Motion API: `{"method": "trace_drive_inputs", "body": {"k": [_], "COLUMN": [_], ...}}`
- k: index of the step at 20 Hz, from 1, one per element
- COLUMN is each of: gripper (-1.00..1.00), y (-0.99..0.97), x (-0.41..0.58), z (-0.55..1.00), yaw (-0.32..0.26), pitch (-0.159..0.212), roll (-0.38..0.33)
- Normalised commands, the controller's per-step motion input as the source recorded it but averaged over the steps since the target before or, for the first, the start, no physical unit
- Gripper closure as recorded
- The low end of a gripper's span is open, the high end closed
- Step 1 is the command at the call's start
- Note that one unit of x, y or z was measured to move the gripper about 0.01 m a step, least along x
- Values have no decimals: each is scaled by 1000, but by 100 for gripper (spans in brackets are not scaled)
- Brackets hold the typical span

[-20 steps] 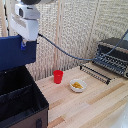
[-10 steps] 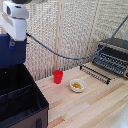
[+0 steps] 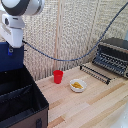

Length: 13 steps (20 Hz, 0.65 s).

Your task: Gently maneuver your gripper in the book's direction. Confidently hold the book by angling your gripper properly. Relocate the book to the caddy. Pinpoint the back pocket of the caddy and set the book down inside it.

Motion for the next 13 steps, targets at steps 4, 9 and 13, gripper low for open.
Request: {"method": "trace_drive_inputs", "body": {"k": [4,9,13], "gripper": [-100,-100,-100], "y": [254,114,-139], "x": [253,236,200], "z": [64,134,330], "yaw": [-40,-32,-42], "pitch": [165,70,53], "roll": [-42,-14,25]}}
